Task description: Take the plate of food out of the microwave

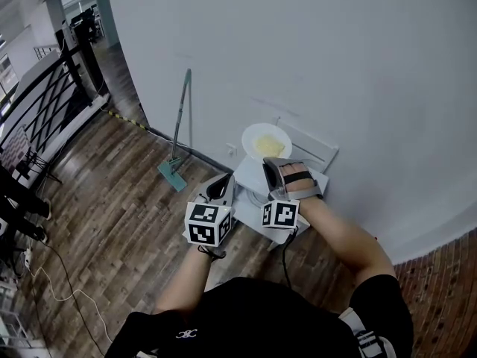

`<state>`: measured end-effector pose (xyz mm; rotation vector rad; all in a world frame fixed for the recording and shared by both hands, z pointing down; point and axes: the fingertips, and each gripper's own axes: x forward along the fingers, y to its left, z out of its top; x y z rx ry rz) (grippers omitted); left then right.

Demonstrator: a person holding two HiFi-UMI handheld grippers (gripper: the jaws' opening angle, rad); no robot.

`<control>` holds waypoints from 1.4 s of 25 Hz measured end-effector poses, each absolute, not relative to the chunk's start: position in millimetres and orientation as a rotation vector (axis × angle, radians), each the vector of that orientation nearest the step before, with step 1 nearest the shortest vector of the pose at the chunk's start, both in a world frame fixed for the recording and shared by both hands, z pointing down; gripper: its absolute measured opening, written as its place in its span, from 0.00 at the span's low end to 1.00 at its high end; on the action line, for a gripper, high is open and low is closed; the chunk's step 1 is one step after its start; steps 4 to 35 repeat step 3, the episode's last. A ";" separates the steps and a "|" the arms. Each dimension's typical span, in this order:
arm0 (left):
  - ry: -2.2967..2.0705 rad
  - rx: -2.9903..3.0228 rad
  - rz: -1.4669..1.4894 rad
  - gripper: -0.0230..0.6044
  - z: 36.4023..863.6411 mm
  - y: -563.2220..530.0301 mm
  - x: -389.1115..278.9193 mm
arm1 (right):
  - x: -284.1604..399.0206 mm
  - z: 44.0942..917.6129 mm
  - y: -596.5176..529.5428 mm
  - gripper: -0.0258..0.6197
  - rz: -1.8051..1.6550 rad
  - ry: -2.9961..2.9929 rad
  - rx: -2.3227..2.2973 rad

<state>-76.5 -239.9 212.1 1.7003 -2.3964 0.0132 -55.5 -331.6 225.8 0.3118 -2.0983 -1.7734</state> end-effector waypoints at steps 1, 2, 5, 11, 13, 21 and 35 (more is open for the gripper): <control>-2.397 1.708 0.014 0.02 210.9 -241.3 -75.6 | -57.4 222.3 -333.1 0.08 -1.778 -2.097 0.318; -2.396 1.714 0.013 0.02 209.8 -242.4 -75.1 | -59.7 218.8 -334.3 0.08 -1.782 -2.097 0.323; -2.395 1.720 0.013 0.02 208.8 -243.5 -74.8 | -62.1 215.4 -335.4 0.08 -1.786 -2.097 0.328; -2.395 1.720 0.013 0.02 208.8 -243.5 -74.8 | -62.1 215.4 -335.4 0.08 -1.786 -2.097 0.328; -2.395 1.720 0.013 0.02 208.8 -243.5 -74.8 | -62.1 215.4 -335.4 0.08 -1.786 -2.097 0.328; -2.395 1.720 0.013 0.02 208.8 -243.5 -74.8 | -62.1 215.4 -335.4 0.08 -1.786 -2.097 0.328; -2.395 1.720 0.013 0.02 208.8 -243.5 -74.8 | -62.1 215.4 -335.4 0.08 -1.786 -2.097 0.328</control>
